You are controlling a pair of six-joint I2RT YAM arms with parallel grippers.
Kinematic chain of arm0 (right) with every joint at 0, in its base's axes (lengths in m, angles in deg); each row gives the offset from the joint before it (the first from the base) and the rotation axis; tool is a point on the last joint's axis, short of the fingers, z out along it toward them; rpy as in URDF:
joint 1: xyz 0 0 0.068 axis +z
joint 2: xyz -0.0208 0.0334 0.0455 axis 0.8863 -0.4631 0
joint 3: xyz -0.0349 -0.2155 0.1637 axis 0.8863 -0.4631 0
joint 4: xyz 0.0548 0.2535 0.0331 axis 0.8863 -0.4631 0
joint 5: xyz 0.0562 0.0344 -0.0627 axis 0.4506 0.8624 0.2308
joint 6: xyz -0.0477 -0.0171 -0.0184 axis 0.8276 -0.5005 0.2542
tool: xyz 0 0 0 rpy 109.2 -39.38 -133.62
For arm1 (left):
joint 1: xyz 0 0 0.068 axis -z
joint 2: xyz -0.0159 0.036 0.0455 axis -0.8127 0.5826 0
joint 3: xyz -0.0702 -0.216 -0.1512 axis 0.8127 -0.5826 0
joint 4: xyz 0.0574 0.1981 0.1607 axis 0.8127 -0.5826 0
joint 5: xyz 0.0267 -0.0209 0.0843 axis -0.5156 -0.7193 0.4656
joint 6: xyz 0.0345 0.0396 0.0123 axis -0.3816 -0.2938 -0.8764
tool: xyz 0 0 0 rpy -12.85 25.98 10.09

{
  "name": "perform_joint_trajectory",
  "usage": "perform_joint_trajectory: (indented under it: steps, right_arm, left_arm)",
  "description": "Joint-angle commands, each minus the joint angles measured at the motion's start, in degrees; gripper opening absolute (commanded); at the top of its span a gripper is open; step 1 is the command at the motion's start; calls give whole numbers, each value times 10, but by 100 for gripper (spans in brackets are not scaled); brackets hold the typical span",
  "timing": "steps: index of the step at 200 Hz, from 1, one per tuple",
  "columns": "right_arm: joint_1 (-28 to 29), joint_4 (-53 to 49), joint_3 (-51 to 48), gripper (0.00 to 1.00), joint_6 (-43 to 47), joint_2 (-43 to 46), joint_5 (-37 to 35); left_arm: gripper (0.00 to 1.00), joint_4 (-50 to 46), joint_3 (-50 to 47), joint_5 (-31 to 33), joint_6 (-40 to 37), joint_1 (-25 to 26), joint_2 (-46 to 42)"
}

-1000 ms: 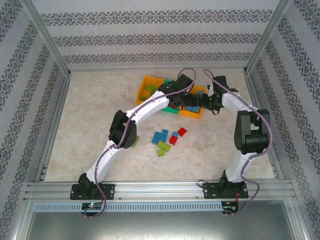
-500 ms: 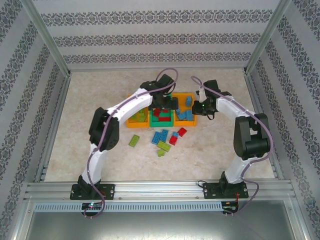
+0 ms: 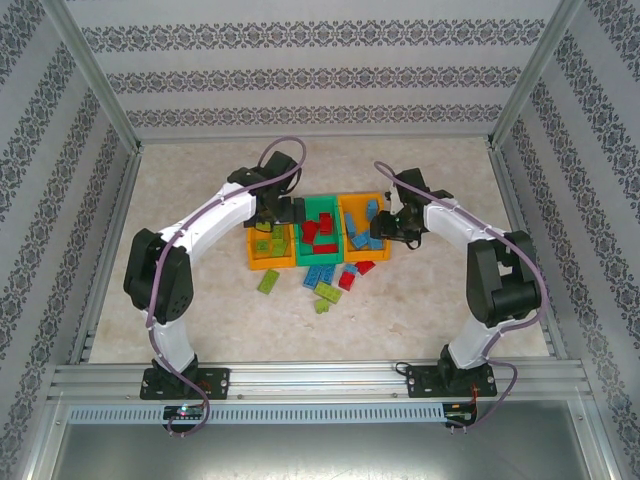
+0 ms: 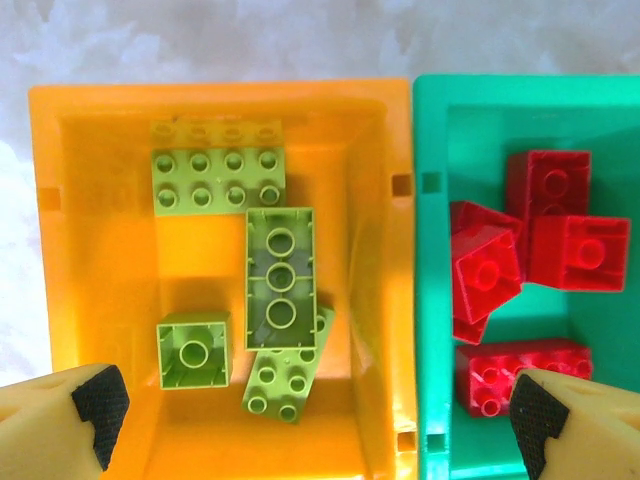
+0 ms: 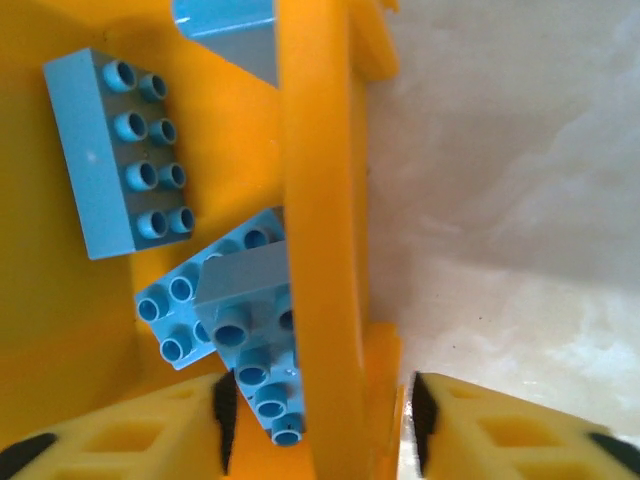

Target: Sort the legos into containers by color

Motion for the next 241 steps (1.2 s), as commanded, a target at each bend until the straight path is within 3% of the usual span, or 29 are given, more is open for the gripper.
perform_joint_trajectory:
  steps: [1, 30, 59, 87, 118, 150, 241]
  right_arm:
    - [8, -8, 5, 56, -50, 32, -29]
    - [24, -11, -37, 72, -92, 104, -66]
    - [79, -39, -78, 73, -160, 178, -115]
    - [164, -61, -108, 73, -297, 199, -154]
    - [252, -52, -112, 73, -426, 166, -194]
    - [299, -70, -72, 73, -460, 94, -205]
    - [314, -75, -36, 68, -490, -1, -225]
  left_arm:
    - [99, 0, -21, 9, -13, -9, -27]
    - [99, 15, -55, 0, -7, -33, -58]
    - [99, 24, -84, 18, -20, -63, -97]
    - [99, 30, -104, 40, -35, -90, -124]
    - [99, 52, -138, 19, -35, -119, -144]
    - [99, 71, -169, -4, -38, -138, -161]
    - [99, 91, -228, -20, -40, -149, -217]
